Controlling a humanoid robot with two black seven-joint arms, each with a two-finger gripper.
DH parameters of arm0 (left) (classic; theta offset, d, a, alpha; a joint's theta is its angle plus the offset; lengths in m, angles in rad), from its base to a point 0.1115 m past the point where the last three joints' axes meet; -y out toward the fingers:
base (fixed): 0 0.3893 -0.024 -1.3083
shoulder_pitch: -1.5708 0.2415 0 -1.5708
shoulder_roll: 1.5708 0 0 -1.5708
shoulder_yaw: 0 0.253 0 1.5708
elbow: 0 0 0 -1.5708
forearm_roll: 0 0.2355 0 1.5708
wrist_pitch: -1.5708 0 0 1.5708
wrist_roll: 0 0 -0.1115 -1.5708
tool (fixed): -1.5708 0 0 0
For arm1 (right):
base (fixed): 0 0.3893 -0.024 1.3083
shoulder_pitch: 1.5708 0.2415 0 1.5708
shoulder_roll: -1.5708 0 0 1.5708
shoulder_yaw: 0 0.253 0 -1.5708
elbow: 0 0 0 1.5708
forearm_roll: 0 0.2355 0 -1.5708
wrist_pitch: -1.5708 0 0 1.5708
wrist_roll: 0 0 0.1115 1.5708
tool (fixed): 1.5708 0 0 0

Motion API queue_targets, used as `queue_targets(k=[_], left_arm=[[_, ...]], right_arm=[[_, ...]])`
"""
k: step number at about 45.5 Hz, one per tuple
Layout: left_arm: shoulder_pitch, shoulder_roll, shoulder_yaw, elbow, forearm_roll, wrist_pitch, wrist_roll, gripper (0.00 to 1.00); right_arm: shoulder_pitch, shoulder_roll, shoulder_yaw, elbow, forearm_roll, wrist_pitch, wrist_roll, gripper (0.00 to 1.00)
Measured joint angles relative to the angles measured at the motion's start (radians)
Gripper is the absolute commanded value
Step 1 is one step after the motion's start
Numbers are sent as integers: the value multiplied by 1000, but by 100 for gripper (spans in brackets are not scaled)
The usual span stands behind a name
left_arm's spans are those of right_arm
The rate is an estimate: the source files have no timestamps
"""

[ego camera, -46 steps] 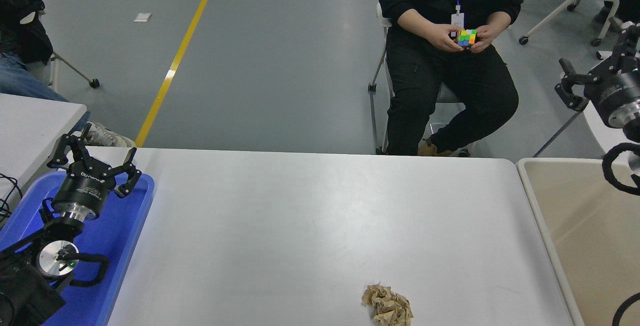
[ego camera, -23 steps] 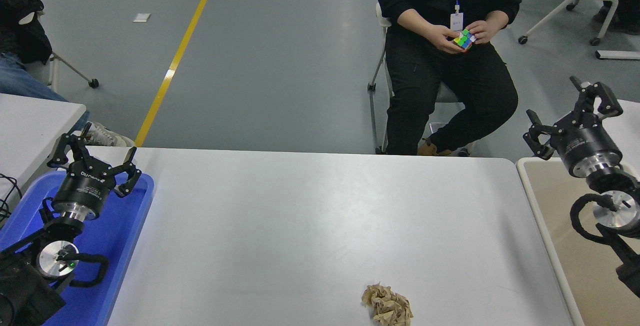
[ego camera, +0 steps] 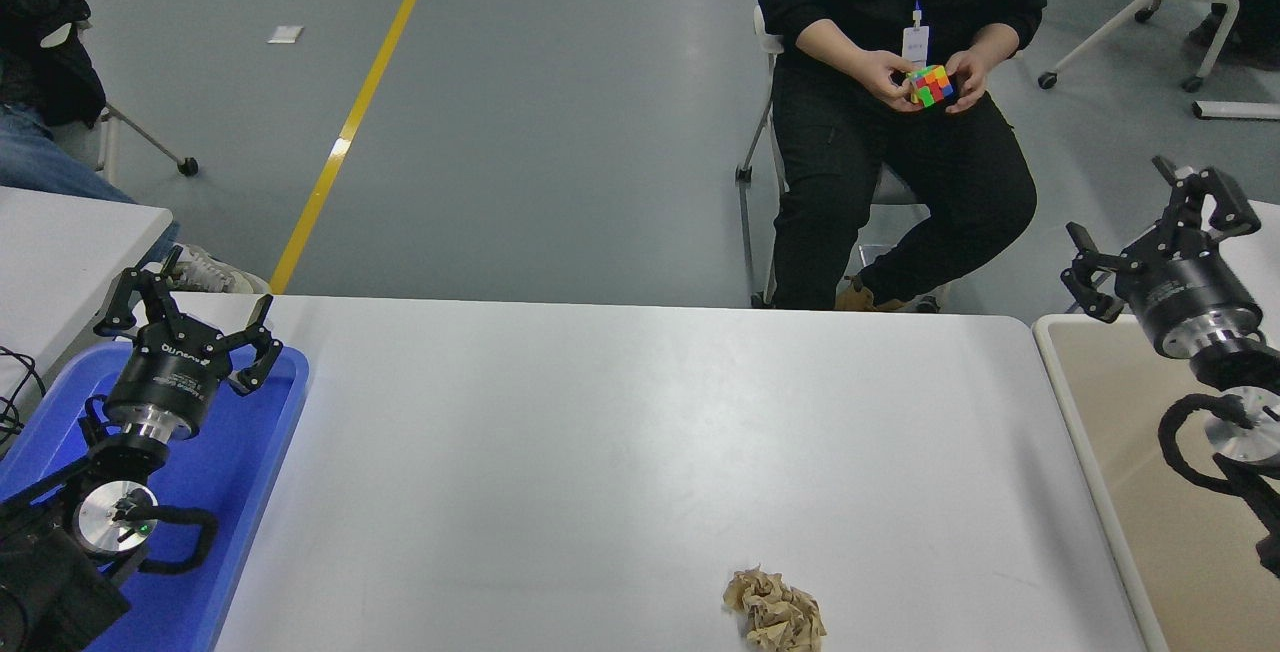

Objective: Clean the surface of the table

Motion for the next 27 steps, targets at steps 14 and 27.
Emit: queue_targets(k=[14,27], left_arm=[[0,0,0,0,0,0,0,100],[0,0,0,0,0,0,0,100]], right_arm=[[283,-188,-410,21,-44,96,1,99],[482,-232,-559,69,-518,266,2,99]])
